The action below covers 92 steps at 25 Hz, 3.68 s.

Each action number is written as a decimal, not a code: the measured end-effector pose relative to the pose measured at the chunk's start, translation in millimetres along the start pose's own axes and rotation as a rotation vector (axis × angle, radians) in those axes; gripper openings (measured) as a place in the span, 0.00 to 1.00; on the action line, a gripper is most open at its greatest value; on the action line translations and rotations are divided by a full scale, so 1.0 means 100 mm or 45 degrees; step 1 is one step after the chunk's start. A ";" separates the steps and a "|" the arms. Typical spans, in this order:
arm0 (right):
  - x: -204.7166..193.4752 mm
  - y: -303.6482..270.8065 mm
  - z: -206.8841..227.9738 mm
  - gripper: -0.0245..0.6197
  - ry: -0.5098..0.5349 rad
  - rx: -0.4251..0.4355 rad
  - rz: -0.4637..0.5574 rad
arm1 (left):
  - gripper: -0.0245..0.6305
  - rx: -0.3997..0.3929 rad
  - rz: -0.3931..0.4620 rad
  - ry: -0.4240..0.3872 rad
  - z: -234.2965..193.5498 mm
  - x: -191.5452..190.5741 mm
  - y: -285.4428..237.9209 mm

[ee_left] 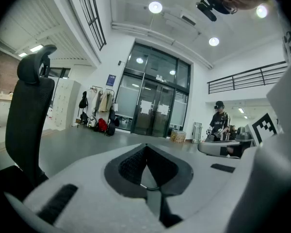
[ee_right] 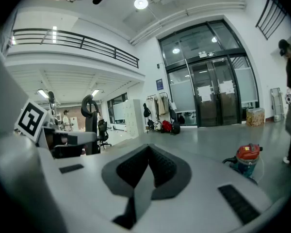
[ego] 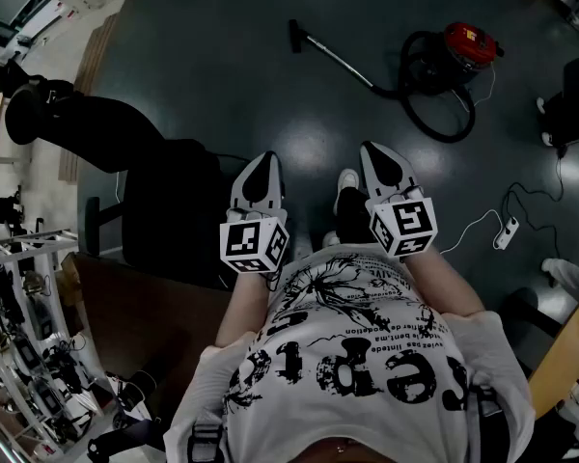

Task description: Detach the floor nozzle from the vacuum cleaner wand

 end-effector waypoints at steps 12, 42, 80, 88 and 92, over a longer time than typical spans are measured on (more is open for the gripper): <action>0.65 -2.37 0.97 0.04 -0.009 0.124 -0.013 | 0.04 0.089 -0.097 0.052 -1.01 0.34 -2.04; 1.42 -7.86 3.32 0.04 -0.277 -0.122 -0.182 | 0.04 -0.224 -0.373 0.003 -4.07 1.20 -7.85; -7.12 -10.84 4.74 0.38 0.393 0.274 -1.197 | 0.04 -0.474 -0.477 -0.213 -5.65 -5.61 -10.40; -7.06 -10.88 4.74 0.40 0.405 0.278 -1.226 | 0.04 -0.504 -0.537 -0.181 -5.60 -5.74 -10.35; -7.03 -10.87 4.77 0.33 0.369 0.261 -1.196 | 0.04 -0.514 -0.551 -0.178 -5.56 -5.79 -10.34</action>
Point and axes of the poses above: the fingertips, and each gripper's own axes: y backward along the fingers, z to its right, x out of its top, the point moved 2 cm from there along y, backward along the fingers, and after that the axes turned 3 degrees about -x, right-handed, at the moved point
